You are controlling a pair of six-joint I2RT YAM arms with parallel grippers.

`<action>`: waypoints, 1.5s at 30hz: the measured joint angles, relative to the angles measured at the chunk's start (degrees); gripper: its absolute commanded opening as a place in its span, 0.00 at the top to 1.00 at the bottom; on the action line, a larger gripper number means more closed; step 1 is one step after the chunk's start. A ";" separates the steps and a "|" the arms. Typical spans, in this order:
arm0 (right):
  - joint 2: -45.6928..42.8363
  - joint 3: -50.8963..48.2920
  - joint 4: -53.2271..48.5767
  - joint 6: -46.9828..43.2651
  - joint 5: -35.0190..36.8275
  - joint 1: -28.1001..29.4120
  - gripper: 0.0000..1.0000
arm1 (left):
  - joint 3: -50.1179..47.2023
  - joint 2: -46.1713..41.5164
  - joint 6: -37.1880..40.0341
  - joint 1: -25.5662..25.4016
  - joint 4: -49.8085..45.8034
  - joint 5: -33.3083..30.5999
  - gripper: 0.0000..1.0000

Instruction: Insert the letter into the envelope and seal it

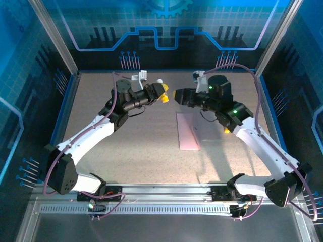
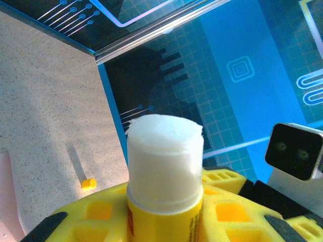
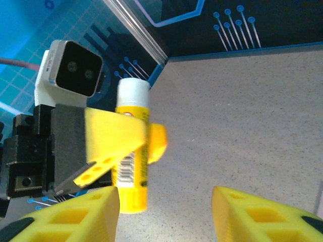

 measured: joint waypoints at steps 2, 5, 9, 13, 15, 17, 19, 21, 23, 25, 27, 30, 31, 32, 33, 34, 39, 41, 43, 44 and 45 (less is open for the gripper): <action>-0.85 -1.40 0.76 0.94 -2.64 -1.79 0.43 | -0.02 0.42 -0.07 0.39 1.79 1.25 1.00; -1.01 -3.74 2.51 2.75 -6.84 -3.56 0.42 | -0.02 1.44 -0.31 0.66 4.59 3.15 1.00; -0.98 -5.60 3.37 4.42 -9.97 -4.94 0.41 | -0.09 2.54 -0.39 0.76 6.49 4.87 1.00; -0.96 -5.77 3.63 4.96 -11.72 -5.01 0.40 | -0.70 2.67 -0.35 0.83 6.86 5.90 1.00; -0.94 -5.77 3.78 5.05 -12.15 -5.03 0.39 | -0.76 2.69 -0.20 0.83 6.80 6.21 1.00; -0.81 -5.77 3.82 5.16 -12.55 -5.03 0.39 | -0.76 2.69 0.04 0.83 6.84 6.73 1.00; -0.48 -5.77 4.00 5.16 -13.16 -5.07 0.39 | -0.76 2.78 0.35 0.85 6.99 7.65 1.00; -0.13 -5.77 4.00 5.16 -13.66 -5.07 0.39 | -0.76 2.99 1.16 0.87 7.63 8.55 1.00; 0.11 -5.77 4.00 5.14 -14.01 -5.07 0.38 | -0.76 3.13 1.55 0.94 7.76 8.98 1.00; 0.17 -5.81 3.96 5.03 -14.43 -5.07 0.38 | -0.76 3.21 1.70 0.98 7.74 9.16 1.00; 0.17 -5.84 4.00 4.72 -14.95 -5.03 0.38 | -0.76 3.30 1.68 1.01 7.76 9.09 1.00; 0.17 -5.86 4.00 4.50 -15.34 -4.92 0.38 | -0.76 3.30 1.68 1.05 7.89 9.07 1.00; 0.17 -5.86 4.02 4.48 -15.37 -4.90 0.38 | -0.76 3.30 1.68 1.05 8.00 8.98 1.00; 0.20 -5.92 4.28 4.39 -15.58 -4.68 0.37 | -0.85 3.41 1.51 1.07 8.61 8.92 1.00; 0.31 -5.97 4.63 4.22 -15.87 -4.39 0.37 | -0.96 3.58 1.29 1.09 9.66 8.92 1.00; 0.48 -5.97 5.03 4.02 -16.46 -3.76 0.37 | -1.05 3.76 1.18 1.09 10.51 8.94 1.00; 1.03 -6.27 5.99 3.61 -17.42 -2.25 0.37 | -1.11 4.59 0.81 1.14 13.20 8.92 1.00; 1.05 -6.73 6.54 3.63 -17.79 -2.21 0.36 | -1.38 4.63 0.11 1.14 14.08 8.92 1.00; 1.18 -6.86 6.56 3.61 -17.97 -2.16 0.36 | -1.49 4.81 -0.31 1.14 14.62 8.92 1.00; 1.27 -6.86 6.58 3.56 -18.10 -2.12 0.36 | -1.51 4.92 -0.44 1.14 14.91 8.90 1.00; 1.31 -6.86 6.58 3.43 -18.12 -1.99 0.37 | -1.60 4.96 -0.46 1.14 15.19 8.85 1.00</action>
